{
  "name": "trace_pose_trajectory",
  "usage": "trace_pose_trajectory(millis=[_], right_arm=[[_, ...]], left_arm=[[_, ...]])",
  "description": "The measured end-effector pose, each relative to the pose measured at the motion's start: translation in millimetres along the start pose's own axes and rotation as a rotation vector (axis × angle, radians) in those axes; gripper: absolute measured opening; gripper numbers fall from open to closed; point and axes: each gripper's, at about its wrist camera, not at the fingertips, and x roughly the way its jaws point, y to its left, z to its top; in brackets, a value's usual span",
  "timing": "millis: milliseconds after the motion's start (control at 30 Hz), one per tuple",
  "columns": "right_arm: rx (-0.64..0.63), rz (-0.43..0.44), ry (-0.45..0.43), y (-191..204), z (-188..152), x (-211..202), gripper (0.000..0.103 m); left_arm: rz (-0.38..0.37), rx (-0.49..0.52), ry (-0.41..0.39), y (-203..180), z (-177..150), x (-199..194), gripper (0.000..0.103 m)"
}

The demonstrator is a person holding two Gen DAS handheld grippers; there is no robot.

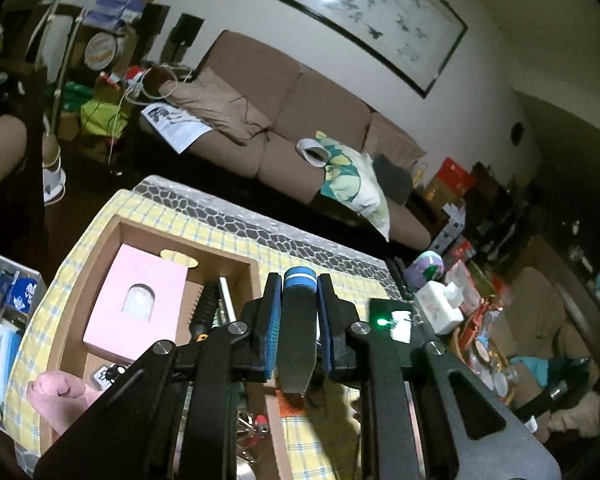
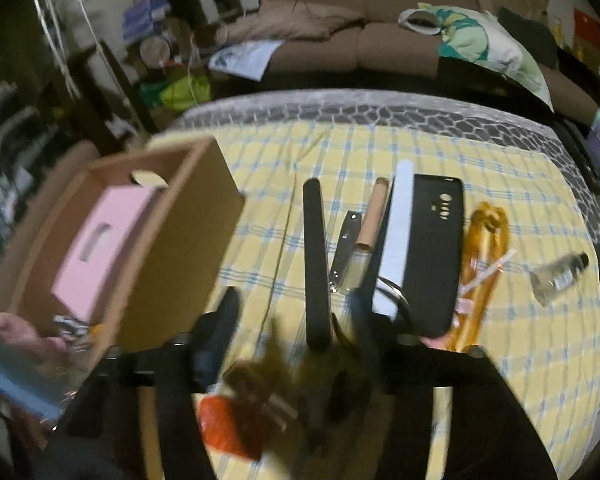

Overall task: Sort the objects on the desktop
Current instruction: 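Grasp the black nail file with the right tool while the left tool holds the blue file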

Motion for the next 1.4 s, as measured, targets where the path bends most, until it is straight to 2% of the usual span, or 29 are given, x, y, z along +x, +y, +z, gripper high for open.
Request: trace_pose_trajectory(millis=[233, 333, 367, 400, 433, 467, 667, 767, 900, 1000, 1067, 1133, 1167, 1200, 1333, 1367, 1400], right_arm=[[-0.059, -0.13, 0.101, 4, 3, 52, 0.049], [-0.105, -0.186, 0.1, 6, 3, 56, 0.046], [-0.124, -0.2, 0.105, 7, 3, 57, 0.039], [-0.138, -0.216, 0.104, 8, 3, 56, 0.02], [-0.165, -0.213, 0.103, 11, 3, 54, 0.008], [-0.174, -0.208, 0.11, 12, 4, 54, 0.003], [-0.111, -0.126, 0.114, 5, 3, 39, 0.004], [-0.123, -0.133, 0.15, 10, 3, 42, 0.004], [-0.148, -0.201, 0.178, 21, 0, 54, 0.021], [-0.14, -0.228, 0.194, 22, -3, 62, 0.026], [-0.109, -0.213, 0.213, 19, -3, 62, 0.026], [-0.138, -0.218, 0.219, 20, -4, 61, 0.026], [-0.135, -0.217, 0.222, 19, -5, 61, 0.029], [-0.115, -0.211, 0.224, 15, -5, 60, 0.034], [0.026, -0.118, 0.193, -8, -8, 56, 0.039], [0.044, -0.093, 0.185, -10, -9, 54, 0.038], [0.052, -0.085, 0.181, -13, -9, 53, 0.028]], left_arm=[[-0.001, -0.065, -0.034, 31, 8, -12, 0.016], [0.0, -0.081, -0.034, 40, 11, -13, 0.016], [-0.001, -0.088, -0.033, 44, 11, -13, 0.016], [0.0, -0.095, -0.034, 46, 11, -14, 0.016], [0.002, -0.102, -0.036, 50, 12, -15, 0.016], [0.005, -0.107, -0.036, 53, 12, -15, 0.016], [0.005, -0.139, -0.031, 63, 11, -14, 0.016], [-0.005, -0.144, -0.032, 63, 11, -14, 0.016], [-0.012, -0.147, -0.03, 62, 10, -14, 0.016], [-0.015, -0.147, -0.024, 63, 11, -12, 0.016], [-0.018, -0.146, -0.02, 62, 11, -10, 0.016], [-0.022, -0.145, -0.014, 62, 10, -8, 0.016], [-0.024, -0.145, -0.013, 61, 10, -8, 0.016], [-0.027, -0.145, -0.012, 60, 9, -8, 0.016], [-0.034, -0.147, -0.01, 60, 8, -9, 0.016], [-0.035, -0.147, -0.011, 60, 8, -10, 0.016], [-0.036, -0.149, -0.012, 60, 8, -10, 0.016]])
